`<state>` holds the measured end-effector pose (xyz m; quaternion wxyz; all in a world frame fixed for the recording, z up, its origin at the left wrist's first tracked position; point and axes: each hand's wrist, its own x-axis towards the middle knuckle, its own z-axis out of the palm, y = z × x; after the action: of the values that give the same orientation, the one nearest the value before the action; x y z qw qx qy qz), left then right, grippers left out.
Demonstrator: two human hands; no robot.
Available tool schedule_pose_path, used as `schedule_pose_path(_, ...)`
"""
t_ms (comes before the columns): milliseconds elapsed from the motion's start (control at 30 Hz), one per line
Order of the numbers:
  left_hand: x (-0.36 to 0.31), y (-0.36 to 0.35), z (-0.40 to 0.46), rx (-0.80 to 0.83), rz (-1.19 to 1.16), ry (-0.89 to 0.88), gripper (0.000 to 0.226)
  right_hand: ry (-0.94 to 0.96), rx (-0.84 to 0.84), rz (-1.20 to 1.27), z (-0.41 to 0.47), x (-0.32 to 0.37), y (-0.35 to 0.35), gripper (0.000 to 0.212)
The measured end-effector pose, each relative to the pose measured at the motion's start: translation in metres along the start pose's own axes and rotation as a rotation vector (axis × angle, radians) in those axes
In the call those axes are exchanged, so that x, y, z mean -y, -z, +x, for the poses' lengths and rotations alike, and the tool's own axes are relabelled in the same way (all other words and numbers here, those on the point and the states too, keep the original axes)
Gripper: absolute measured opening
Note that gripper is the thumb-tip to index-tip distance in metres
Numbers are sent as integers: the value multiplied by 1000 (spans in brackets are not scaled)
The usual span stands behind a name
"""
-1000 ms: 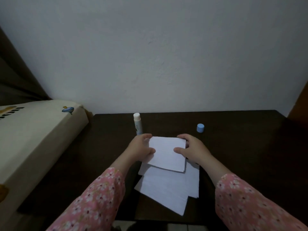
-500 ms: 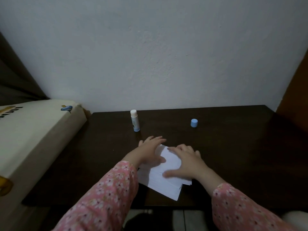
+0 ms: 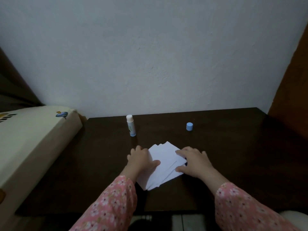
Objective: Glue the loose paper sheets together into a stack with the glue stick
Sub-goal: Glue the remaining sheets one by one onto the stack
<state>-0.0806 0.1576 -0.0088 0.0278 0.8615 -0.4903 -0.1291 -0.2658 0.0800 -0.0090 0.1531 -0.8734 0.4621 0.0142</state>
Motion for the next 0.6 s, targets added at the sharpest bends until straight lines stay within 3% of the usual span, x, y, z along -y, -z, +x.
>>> schedule_pose_path(100, -1, -4, -5, 19, -145, 84, 75, -150, -196, -3, 1, 1, -8, 60)
schedule_pose_path(267, -14, 1, -5, 45, -321, 352, 87, -285, -248, -19, 10, 6, -15, 51)
schedule_pose_path(467, -21, 1, 0, 66, -369, 455, 98, -228, -138, -59, 7, 20, -25, 95)
schedule_pose_path(600, -21, -5, -1, 35, -350, 427, 97, -174, -111, -24, 7, 23, -26, 84)
